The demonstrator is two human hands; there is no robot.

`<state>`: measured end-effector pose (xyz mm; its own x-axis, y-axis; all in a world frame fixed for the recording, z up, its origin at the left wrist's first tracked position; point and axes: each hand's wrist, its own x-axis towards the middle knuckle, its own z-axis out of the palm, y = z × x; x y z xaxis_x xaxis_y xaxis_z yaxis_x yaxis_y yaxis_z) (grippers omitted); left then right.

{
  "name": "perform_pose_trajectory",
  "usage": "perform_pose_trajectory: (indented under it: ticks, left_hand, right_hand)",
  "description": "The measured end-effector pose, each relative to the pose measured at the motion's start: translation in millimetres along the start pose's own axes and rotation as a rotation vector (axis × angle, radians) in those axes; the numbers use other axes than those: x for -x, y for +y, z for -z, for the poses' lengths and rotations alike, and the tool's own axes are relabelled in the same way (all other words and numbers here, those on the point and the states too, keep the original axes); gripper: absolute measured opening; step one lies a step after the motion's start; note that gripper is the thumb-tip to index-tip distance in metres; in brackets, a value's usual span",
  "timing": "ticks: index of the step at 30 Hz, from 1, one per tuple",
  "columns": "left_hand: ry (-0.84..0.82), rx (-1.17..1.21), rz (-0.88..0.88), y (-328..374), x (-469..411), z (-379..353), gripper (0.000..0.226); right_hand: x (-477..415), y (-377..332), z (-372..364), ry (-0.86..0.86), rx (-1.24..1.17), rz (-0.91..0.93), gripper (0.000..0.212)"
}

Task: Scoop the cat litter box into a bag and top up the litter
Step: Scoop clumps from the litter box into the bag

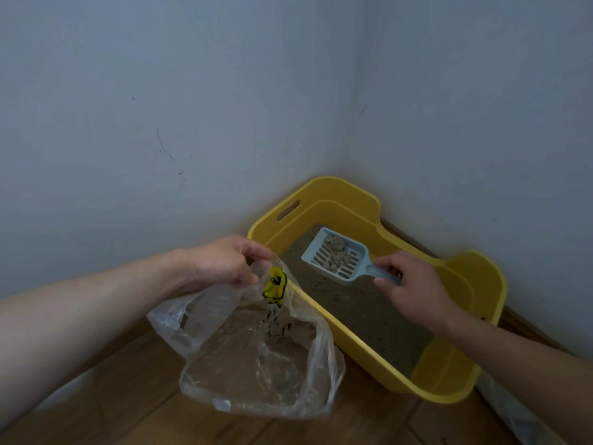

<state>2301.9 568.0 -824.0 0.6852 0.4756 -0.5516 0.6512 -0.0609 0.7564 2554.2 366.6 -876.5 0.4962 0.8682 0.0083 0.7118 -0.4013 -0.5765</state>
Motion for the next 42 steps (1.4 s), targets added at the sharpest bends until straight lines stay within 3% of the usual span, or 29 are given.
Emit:
perform_pose_trajectory:
  ticks: [13,23,31,42]
  left_hand:
    - [0.052,-0.006,-0.004,-3.7,12.3,2.2,0.06]
    - [0.077,0.007,-0.018,-8.0,17.6,-1.3,0.058]
    - [0.064,0.051,-0.006,-14.3,16.3,0.8,0.06]
    - [0.068,0.154,-0.006,-19.7,9.8,5.1,0.058]
  right_hand:
    - [31.1,-26.1,19.5,-0.105,-0.122,0.157,0.024]
    - [45.0,-45.2,19.3,-0.285,-0.157,0.308,0.021]
    - [39.8,-64.7,-3.6,-0.415,-0.023,0.381,0.025]
    - [20.5,-79.2,-14.2,-0.414,0.167,0.47,0.019]
